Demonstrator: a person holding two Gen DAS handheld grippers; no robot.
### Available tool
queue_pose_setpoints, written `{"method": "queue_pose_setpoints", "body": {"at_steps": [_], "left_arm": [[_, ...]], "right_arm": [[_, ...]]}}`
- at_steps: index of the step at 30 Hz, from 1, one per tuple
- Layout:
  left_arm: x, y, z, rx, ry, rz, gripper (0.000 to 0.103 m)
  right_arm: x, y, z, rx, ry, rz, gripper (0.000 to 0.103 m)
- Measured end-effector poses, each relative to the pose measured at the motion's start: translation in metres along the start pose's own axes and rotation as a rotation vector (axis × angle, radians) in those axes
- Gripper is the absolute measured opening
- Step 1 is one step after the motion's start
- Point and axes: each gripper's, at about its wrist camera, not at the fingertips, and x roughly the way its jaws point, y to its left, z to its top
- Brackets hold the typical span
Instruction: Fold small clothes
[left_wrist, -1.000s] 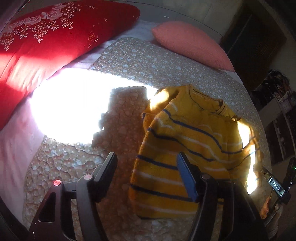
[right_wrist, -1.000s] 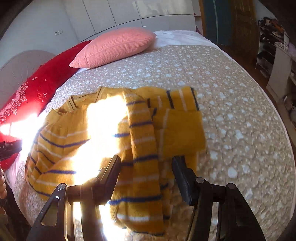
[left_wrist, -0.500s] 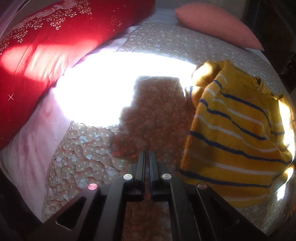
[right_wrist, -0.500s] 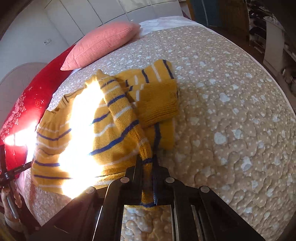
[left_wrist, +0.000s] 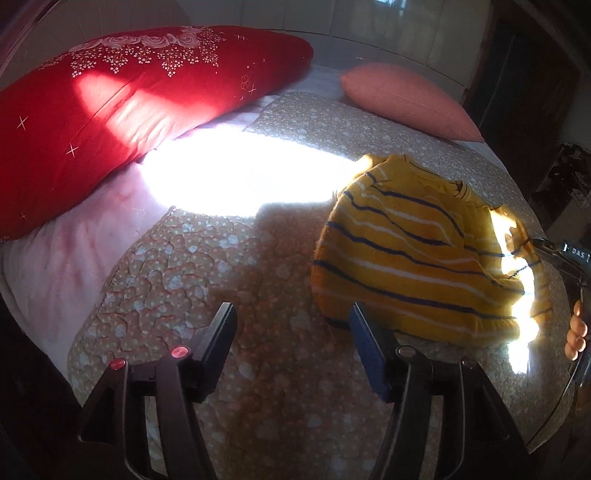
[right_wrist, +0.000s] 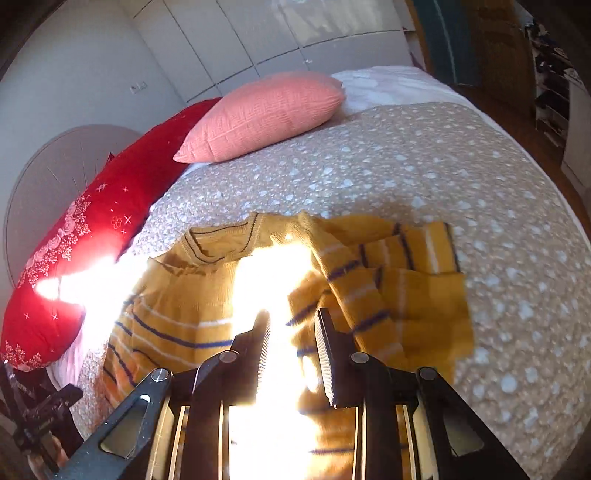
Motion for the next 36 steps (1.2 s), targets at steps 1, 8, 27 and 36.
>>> {"method": "queue_pose_setpoints", "body": {"at_steps": [1,8,27,36], "left_arm": [[-0.003,-0.002,-0.005,-0.001,0.002,-0.009,0.066],[-0.016,0.025,-0.029,-0.055,-0.008,-0.006,0.068],[-0.021,0.077,-0.057,-0.231,-0.002,-0.124,0.069],[-0.021,0.095,-0.064,-0.293,-0.007,-0.181,0.069]], "right_arm": [[0.018,-0.002,0.008,-0.001,0.029,-0.029,0.026],[0.046,-0.025,0.034,0.061,0.063,-0.197,0.025],[0.145,0.276,-0.024,-0.329,0.344,0.016,0.063],[0.194,0.322,-0.067,-0.580,0.384,-0.299,0.084]]}}
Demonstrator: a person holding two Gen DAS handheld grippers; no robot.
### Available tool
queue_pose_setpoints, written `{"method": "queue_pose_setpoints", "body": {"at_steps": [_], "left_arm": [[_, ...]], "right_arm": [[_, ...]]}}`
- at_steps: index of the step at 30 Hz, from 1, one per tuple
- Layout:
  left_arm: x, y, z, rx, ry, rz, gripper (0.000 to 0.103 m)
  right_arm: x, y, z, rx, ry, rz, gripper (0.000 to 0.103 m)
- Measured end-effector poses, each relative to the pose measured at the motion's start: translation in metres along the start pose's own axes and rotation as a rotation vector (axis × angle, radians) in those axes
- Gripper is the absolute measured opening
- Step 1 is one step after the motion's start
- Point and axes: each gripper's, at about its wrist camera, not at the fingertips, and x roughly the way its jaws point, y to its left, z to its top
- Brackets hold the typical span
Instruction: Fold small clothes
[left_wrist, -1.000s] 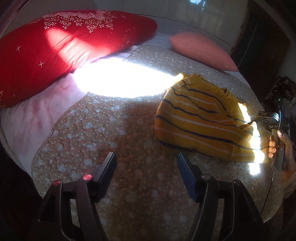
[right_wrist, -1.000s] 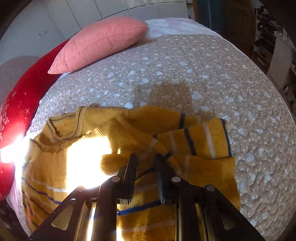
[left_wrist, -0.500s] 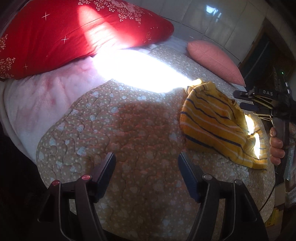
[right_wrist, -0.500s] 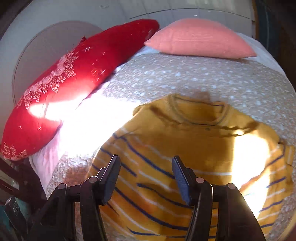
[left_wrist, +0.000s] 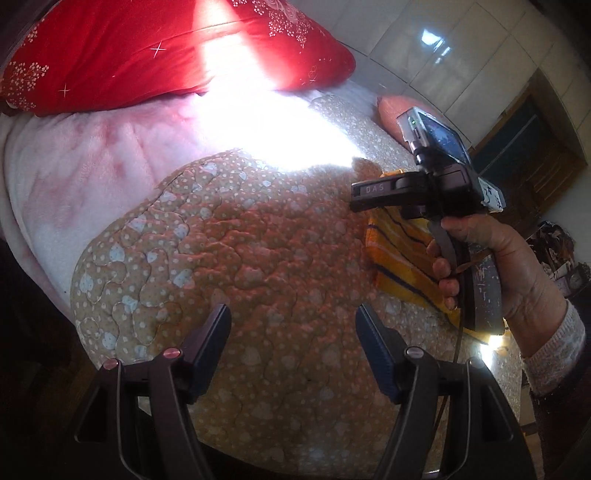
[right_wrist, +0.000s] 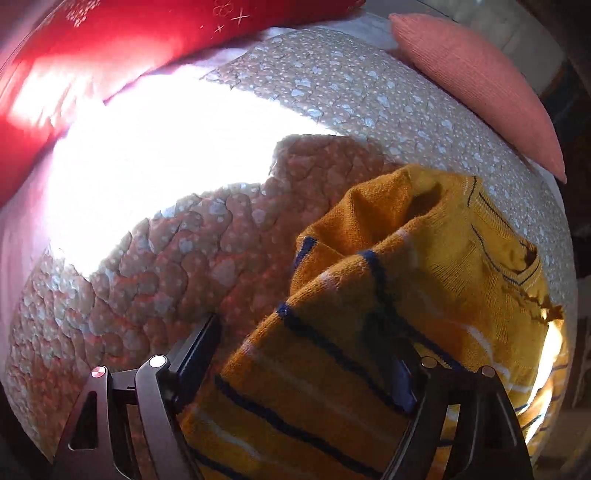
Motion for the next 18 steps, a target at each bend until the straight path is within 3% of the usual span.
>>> {"method": "queue_pose_setpoints", "body": {"at_steps": [1,3,4,12,18], "left_arm": [[0.000,0.001,-0.001,-0.005,0.003,-0.004,0.069],[0.000,0.001,-0.002,-0.008,0.007,-0.007,0.069],[0.000,0.000,-0.003,-0.008,0.005,-0.011,0.069],[0.017,-0.049,-0.009,0.082,0.055,-0.070,0.069],[0.029,-0.099,-0.009,0.134,0.104,-0.124,0.069]], "right_arm": [[0.000,0.004,-0.003,-0.025,-0.008,-0.024,0.078],[-0.007,0.006,-0.005,-0.054,-0.026,-0.046,0.049],[-0.010,0.003,-0.006,-0.061,-0.028,-0.076,0.017],[-0.052,-0.072,-0.023,0.080,-0.112,0.157,0.011],[-0.090,-0.153,-0.056,0.176,-0.194,0.243,0.010]]}}
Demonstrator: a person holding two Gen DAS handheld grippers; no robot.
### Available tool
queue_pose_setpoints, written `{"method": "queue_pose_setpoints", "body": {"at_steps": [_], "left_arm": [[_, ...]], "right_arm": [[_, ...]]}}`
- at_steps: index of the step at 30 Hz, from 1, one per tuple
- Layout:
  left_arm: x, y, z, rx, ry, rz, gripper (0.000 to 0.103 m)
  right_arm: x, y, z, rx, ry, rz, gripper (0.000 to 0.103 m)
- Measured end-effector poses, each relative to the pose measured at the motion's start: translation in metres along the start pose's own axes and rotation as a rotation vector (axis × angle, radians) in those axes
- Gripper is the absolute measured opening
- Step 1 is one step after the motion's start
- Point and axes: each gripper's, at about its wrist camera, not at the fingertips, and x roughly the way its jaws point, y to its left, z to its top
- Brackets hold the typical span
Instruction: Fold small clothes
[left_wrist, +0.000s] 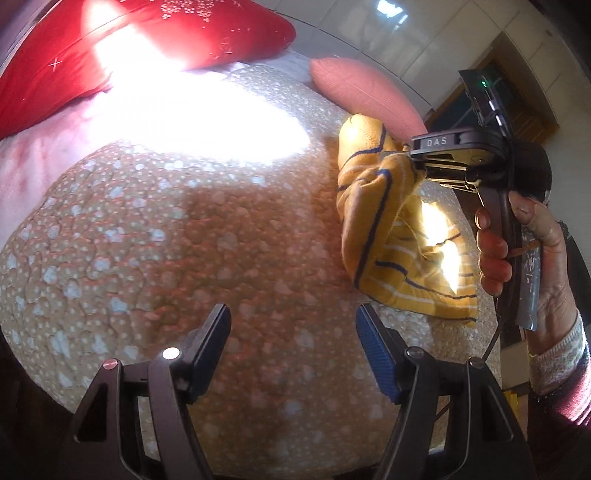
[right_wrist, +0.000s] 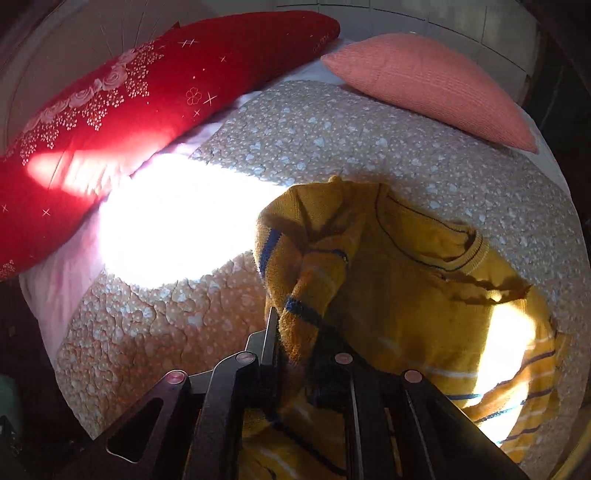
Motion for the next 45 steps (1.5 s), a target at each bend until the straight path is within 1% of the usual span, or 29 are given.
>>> {"method": "queue_pose_setpoints", "body": {"at_steps": [3,7,9,13,16,18,19,20,22,23,24,25,27,28,29,30,31,32,34,35,36,37,38,39,40,42,43,44,45], "left_arm": [[0.005,-0.020,0.000,0.048,0.007,0.015,0.069],[0.020,-0.044,-0.004,0.095,0.046,0.042,0.069],[0.030,-0.056,-0.006,0.112,0.067,0.056,0.069],[0.045,-0.083,-0.008,0.150,0.101,0.035,0.069],[0.053,-0.104,-0.006,0.182,0.115,0.015,0.069],[0.058,-0.120,-0.003,0.209,0.119,0.004,0.069],[0.060,-0.126,-0.003,0.222,0.121,0.006,0.069],[0.062,-0.132,-0.002,0.236,0.124,0.014,0.069],[0.065,-0.142,0.000,0.252,0.124,0.012,0.069],[0.065,-0.145,0.002,0.260,0.123,0.007,0.069],[0.065,-0.147,0.003,0.270,0.119,0.005,0.069],[0.066,-0.150,0.003,0.278,0.114,0.006,0.069],[0.069,-0.152,0.005,0.282,0.110,0.020,0.069],[0.070,-0.153,0.006,0.275,0.112,0.021,0.069],[0.071,-0.152,0.006,0.264,0.115,0.016,0.069],[0.072,-0.151,0.005,0.254,0.118,0.013,0.069],[0.072,-0.150,0.004,0.247,0.121,0.015,0.069],[0.071,-0.149,0.003,0.241,0.125,0.019,0.069],[0.068,-0.148,0.001,0.234,0.134,0.022,0.069],[0.065,-0.148,0.001,0.235,0.134,0.022,0.069],[0.062,-0.148,0.002,0.238,0.129,0.024,0.069],[0.059,-0.149,0.003,0.245,0.118,0.030,0.069],[0.056,-0.150,0.005,0.253,0.106,0.038,0.069],[0.053,-0.152,0.007,0.260,0.095,0.044,0.069],[0.051,-0.154,0.011,0.265,0.086,0.047,0.069],[0.050,-0.160,0.018,0.276,0.071,0.044,0.069],[0.051,-0.164,0.021,0.285,0.064,0.041,0.069],[0.054,-0.169,0.025,0.297,0.059,0.039,0.070],[0.058,-0.175,0.027,0.309,0.053,0.038,0.070]], "right_arm": [[-0.031,-0.056,-0.018,0.073,-0.049,0.021,0.010],[-0.060,-0.149,-0.053,0.222,-0.105,0.017,0.010],[-0.063,-0.193,-0.070,0.302,-0.105,0.011,0.010],[-0.054,-0.253,-0.112,0.436,-0.095,0.030,0.010],[-0.047,-0.280,-0.138,0.501,-0.123,0.103,0.010],[-0.042,-0.291,-0.151,0.529,-0.157,0.178,0.011],[-0.040,-0.296,-0.156,0.548,-0.174,0.197,0.021],[-0.040,-0.300,-0.161,0.571,-0.185,0.191,0.039],[-0.050,-0.307,-0.169,0.611,-0.220,0.182,0.043],[-0.058,-0.309,-0.174,0.630,-0.232,0.147,0.048],[-0.069,-0.311,-0.178,0.645,-0.248,0.113,0.049],[-0.080,-0.312,-0.180,0.648,-0.270,0.115,0.049],[-0.102,-0.304,-0.178,0.623,-0.311,0.173,0.049],[-0.112,-0.294,-0.176,0.596,-0.318,0.182,0.049],[-0.118,-0.285,-0.174,0.563,-0.317,0.172,0.049],[-0.122,-0.274,-0.172,0.525,-0.315,0.163,0.052],[-0.122,-0.266,-0.173,0.494,-0.306,0.149,0.063],[-0.118,-0.257,-0.173,0.471,-0.281,0.113,0.074],[-0.105,-0.244,-0.179,0.447,-0.228,0.012,0.076],[-0.096,-0.241,-0.183,0.447,-0.204,0.001,0.076],[-0.087,-0.238,-0.187,0.460,-0.181,0.029,0.074],[-0.079,-0.237,-0.192,0.477,-0.162,0.094,0.047],[-0.072,-0.237,-0.195,0.481,-0.135,0.181,0.009],[-0.070,-0.238,-0.199,0.485,-0.131,0.213,0.010],[-0.071,-0.239,-0.202,0.486,-0.149,0.195,0.010],[-0.074,-0.248,-0.208,0.490,-0.152,0.146,0.007],[-0.074,-0.255,-0.212,0.508,-0.140,0.111,0.003],[-0.072,-0.263,-0.217,0.528,-0.126,0.055,0.003],[-0.070,-0.273,-0.221,0.550,-0.125,0.059,0.003]]}}
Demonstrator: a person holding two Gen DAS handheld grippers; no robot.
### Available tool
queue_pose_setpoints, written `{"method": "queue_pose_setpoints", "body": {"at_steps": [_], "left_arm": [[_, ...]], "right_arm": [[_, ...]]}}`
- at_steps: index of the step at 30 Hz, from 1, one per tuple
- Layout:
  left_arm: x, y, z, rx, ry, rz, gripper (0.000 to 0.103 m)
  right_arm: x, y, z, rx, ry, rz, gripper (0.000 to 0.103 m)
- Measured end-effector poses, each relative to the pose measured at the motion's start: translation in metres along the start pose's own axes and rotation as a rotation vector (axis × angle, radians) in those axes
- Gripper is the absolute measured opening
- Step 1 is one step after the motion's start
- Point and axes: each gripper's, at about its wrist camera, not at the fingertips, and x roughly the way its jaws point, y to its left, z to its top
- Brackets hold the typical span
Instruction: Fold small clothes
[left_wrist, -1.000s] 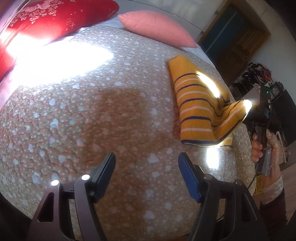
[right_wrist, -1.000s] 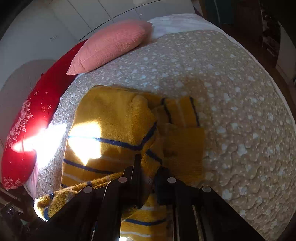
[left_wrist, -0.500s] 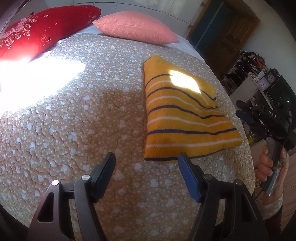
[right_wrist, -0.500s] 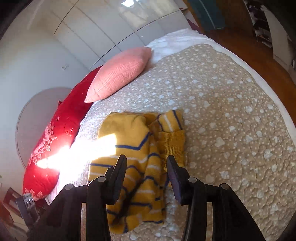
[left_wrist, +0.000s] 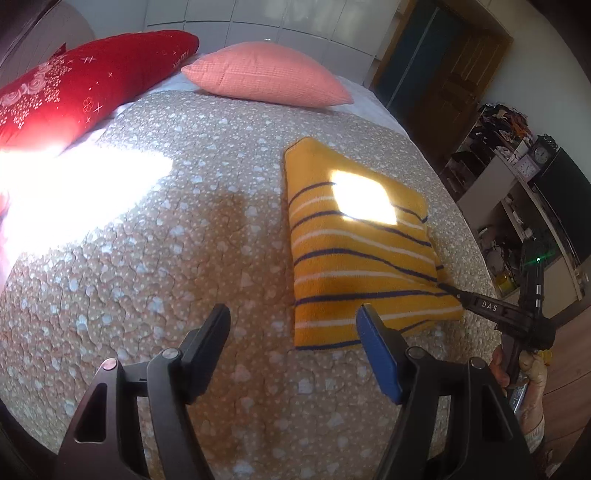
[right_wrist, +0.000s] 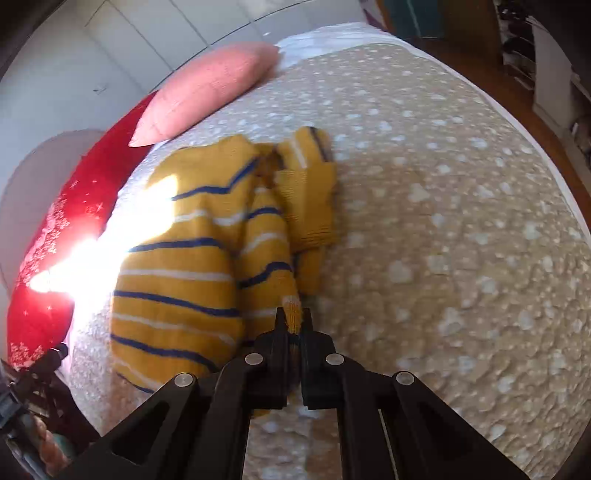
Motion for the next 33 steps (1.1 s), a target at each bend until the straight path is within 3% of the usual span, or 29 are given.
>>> {"method": "queue_pose_setpoints", "body": {"at_steps": [3,7,11,13,15,17,18,20,23,26,31,33], "left_arm": [[0.022,-0.014,0.012,0.028,-0.006,-0.026,0.072],[0.074,-0.025,0.020,0.037,0.062,-0.013,0.072],[0.120,-0.022,0.013,0.008,0.204,0.000,0.072],[0.114,-0.018,0.015,-0.004,0.193,-0.031,0.072],[0.096,-0.013,0.018,0.001,0.152,-0.065,0.072],[0.077,-0.003,0.024,-0.002,0.097,-0.088,0.072],[0.071,0.003,0.029,-0.009,0.079,-0.095,0.073],[0.070,0.016,0.039,-0.028,0.066,-0.097,0.083],[0.087,0.034,0.053,-0.059,0.077,-0.115,0.085],[0.117,0.038,0.064,-0.068,0.144,-0.209,0.086],[0.160,0.014,0.066,-0.018,0.224,-0.405,0.094],[0.170,0.003,0.065,-0.013,0.237,-0.400,0.096]], "right_arm": [[0.008,-0.014,-0.005,0.048,0.027,0.040,0.003],[0.006,0.001,-0.011,-0.034,-0.005,-0.018,0.008],[-0.010,-0.006,-0.009,0.003,-0.056,0.005,0.031],[-0.023,-0.014,-0.009,0.030,-0.097,0.031,0.037],[-0.034,-0.019,-0.010,0.049,-0.141,0.051,0.049],[-0.041,-0.024,-0.009,0.064,-0.188,0.069,0.074],[-0.042,-0.025,-0.007,0.067,-0.208,0.081,0.079],[-0.039,-0.026,0.000,0.077,-0.226,0.102,0.091],[-0.019,-0.030,0.019,0.112,-0.203,0.142,0.095],[0.011,-0.031,0.039,0.168,-0.160,0.185,0.095],[0.039,-0.018,0.057,0.170,-0.159,0.262,0.097],[0.054,0.003,0.064,0.133,-0.106,0.287,0.096]]}}
